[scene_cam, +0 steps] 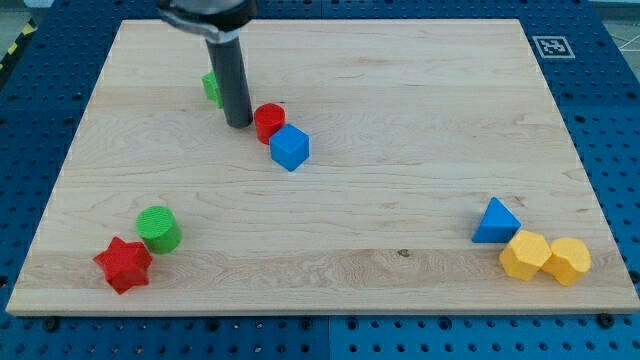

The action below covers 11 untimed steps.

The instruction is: Slide the red circle slightly left

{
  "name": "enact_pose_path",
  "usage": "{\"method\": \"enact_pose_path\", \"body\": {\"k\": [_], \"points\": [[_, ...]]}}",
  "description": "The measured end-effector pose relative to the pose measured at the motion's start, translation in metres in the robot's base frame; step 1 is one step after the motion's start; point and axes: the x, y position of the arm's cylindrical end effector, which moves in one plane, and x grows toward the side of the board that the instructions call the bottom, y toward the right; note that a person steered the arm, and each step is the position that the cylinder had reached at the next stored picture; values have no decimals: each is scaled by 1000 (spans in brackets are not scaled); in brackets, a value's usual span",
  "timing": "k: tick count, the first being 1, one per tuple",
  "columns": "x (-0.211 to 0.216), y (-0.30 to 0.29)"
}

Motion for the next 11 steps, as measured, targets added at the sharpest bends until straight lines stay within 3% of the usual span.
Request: {"method": "enact_pose_path", "body": {"k": [1, 2, 3, 8, 11], "points": [[-18, 31], [-16, 87], [-2, 96], [19, 64], [-3, 13]]}}
